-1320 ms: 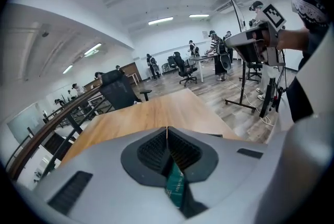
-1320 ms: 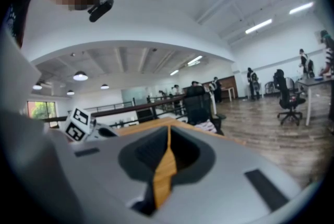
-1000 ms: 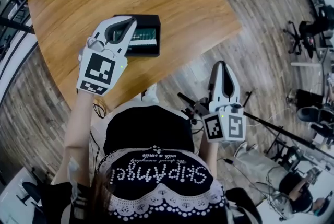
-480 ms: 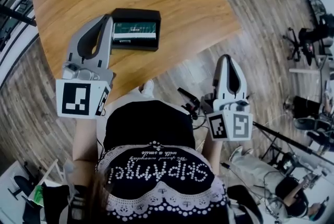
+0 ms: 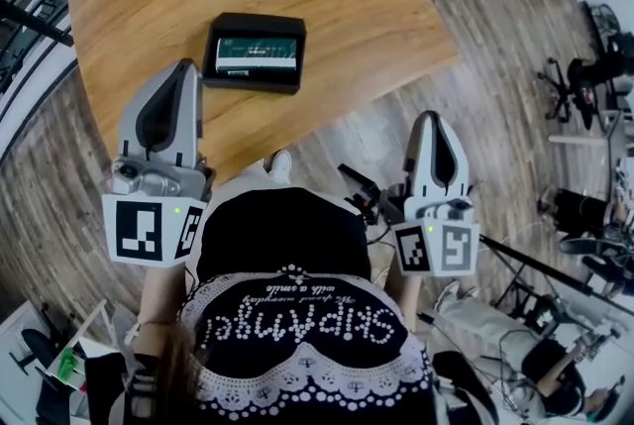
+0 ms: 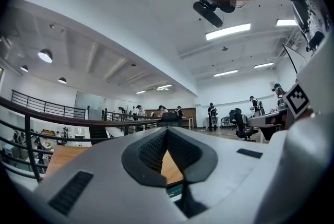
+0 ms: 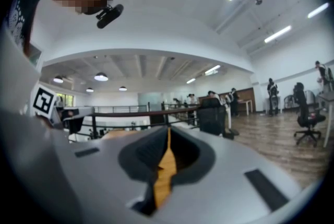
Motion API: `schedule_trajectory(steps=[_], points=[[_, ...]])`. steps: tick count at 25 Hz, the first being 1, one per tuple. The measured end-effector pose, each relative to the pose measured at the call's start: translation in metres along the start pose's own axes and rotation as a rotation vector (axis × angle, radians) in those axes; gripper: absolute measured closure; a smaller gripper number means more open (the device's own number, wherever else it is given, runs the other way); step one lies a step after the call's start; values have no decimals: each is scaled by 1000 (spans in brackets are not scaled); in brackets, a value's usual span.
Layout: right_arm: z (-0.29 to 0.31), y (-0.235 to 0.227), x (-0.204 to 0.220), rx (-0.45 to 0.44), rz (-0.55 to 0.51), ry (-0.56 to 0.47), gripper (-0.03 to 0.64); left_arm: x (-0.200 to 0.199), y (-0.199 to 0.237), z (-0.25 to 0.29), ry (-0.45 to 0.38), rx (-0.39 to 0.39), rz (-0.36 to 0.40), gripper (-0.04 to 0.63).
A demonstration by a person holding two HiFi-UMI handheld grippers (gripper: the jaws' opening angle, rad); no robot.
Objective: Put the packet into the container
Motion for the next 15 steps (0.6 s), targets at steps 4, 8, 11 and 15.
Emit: schedule_trajectory(steps=[4, 8, 11, 15], points=[[-7, -1, 3, 0, -8, 3, 578, 1, 1, -14, -14, -23, 3, 565], [-10, 0, 2, -4, -13, 3, 578, 7, 0, -25, -1, -36, -9, 565], [-14, 4, -2, -5, -12, 7, 578, 9, 1, -32, 20, -50, -40, 565], [-15, 9, 0, -3, -4, 19, 580, 13, 8, -38, 39, -79, -68, 565]])
Point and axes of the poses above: the fingertips, and each gripper's own axes: z forward along the fingers, y to its left, x out of its underside, the point moved 9 cm from there along -z, backward along the fingers, and after that the axes turned 13 degrees about -x, right-handed, at the moved point
